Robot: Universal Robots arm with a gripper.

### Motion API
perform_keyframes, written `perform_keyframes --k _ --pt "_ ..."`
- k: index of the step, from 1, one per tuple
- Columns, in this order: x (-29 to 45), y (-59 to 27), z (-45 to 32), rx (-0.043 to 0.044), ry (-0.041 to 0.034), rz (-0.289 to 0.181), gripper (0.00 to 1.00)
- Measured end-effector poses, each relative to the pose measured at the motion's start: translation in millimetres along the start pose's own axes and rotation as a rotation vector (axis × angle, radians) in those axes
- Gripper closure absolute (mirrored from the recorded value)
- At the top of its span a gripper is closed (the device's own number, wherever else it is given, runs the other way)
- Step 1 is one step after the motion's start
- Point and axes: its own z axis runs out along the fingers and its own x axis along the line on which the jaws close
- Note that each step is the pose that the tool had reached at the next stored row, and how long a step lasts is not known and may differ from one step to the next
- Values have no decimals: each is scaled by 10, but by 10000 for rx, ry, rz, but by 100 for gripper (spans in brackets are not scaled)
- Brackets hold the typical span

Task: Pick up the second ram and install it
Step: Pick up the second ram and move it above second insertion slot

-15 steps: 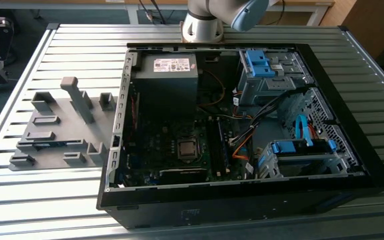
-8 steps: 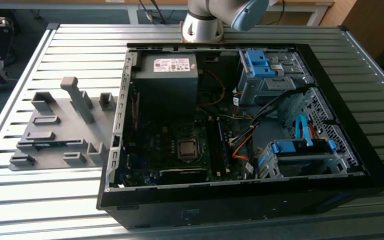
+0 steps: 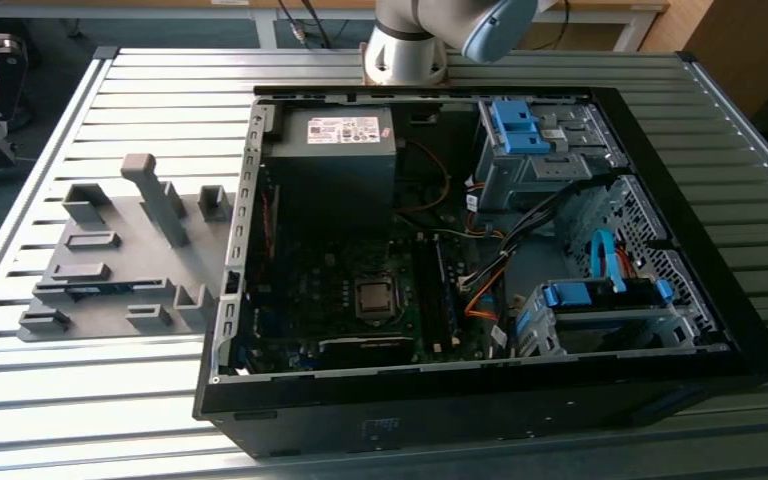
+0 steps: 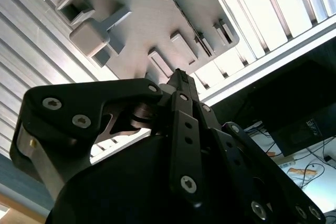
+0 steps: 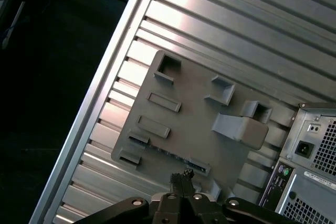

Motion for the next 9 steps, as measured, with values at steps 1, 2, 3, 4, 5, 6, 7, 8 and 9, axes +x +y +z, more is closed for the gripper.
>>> perform_keyframes --k 1,2,3,4,5,6,7,8,9 --pt "0 0 0 0 1 -14 89" --pt "0 0 0 -1 1 -29 89" --pt "0 0 0 -1 1 -43 89" --pt "0 0 0 -1 2 -57 89" --pt "0 -1 0 -1 3 -70 89" --pt "0 -1 0 -1 3 -83 89" --pt "0 -1 0 -2 3 -97 89" --pt "0 -1 0 -2 4 -110 89" --pt "0 -1 0 -2 4 -125 89"
